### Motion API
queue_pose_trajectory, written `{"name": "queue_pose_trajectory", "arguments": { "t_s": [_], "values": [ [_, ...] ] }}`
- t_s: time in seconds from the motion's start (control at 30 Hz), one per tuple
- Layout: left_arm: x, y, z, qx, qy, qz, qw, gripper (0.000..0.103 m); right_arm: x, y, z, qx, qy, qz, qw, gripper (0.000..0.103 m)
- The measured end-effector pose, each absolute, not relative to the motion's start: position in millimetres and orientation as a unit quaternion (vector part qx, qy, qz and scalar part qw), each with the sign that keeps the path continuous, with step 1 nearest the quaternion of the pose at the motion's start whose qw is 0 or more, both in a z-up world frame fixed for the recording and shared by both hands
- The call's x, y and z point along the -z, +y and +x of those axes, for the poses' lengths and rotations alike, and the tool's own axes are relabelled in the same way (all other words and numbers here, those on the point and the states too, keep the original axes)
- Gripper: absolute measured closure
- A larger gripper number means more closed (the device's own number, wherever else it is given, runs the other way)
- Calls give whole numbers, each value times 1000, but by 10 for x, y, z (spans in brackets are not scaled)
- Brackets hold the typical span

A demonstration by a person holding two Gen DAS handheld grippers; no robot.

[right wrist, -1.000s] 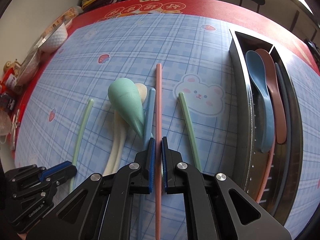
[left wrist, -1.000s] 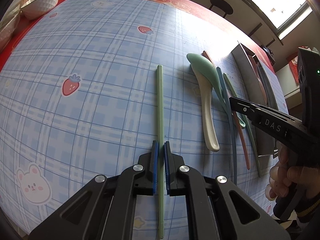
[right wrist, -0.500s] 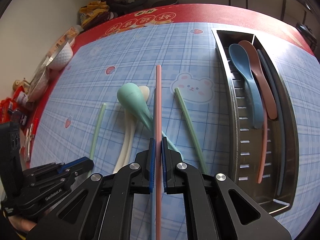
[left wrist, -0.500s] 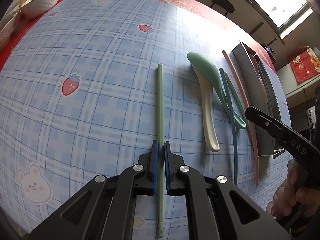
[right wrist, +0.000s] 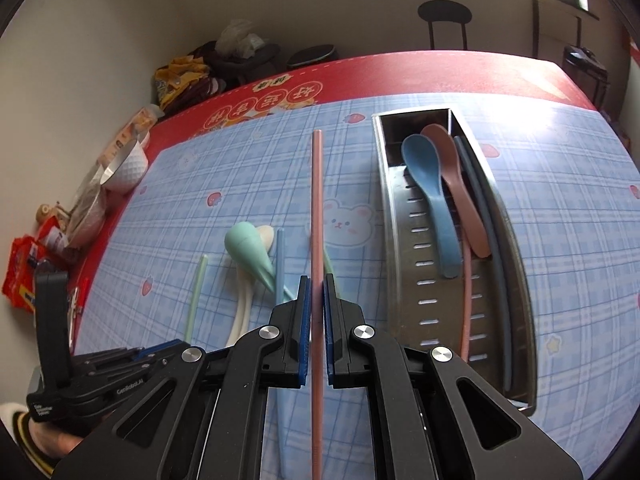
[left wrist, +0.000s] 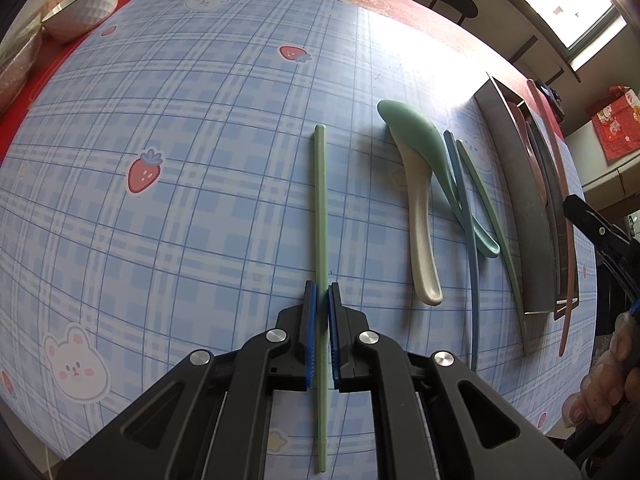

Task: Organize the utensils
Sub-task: 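Carry the pink chopstick into the steel tray and open the right tool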

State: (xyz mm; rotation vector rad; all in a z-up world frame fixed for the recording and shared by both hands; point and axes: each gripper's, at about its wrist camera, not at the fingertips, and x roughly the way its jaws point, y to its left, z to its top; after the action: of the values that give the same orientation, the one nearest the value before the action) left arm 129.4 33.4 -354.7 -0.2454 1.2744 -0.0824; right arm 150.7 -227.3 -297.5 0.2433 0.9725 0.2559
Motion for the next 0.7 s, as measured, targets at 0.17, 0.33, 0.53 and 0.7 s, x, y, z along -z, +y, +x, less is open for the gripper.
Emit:
{"name": "queue_pose_trajectory", "arguments": {
  "t_s": [0.17,0.33,0.53,0.7],
  "values": [
    [3540,319,1285,33,593,-110,797,95,2985,-2653,1647,-65,460,128,876,97],
    [3530,280,1282,28,592,-106,798,95,3050,-2828,1783,-45,467,110,876,97],
    [3544,289,1289,26,592,-106,799,95,3190,-2858,1924,-23,489,75,869,97],
    [3546,281,1289,26,591,-109,799,95,3293,-2862,1975,-11,507,43,861,97]
  ]
}}
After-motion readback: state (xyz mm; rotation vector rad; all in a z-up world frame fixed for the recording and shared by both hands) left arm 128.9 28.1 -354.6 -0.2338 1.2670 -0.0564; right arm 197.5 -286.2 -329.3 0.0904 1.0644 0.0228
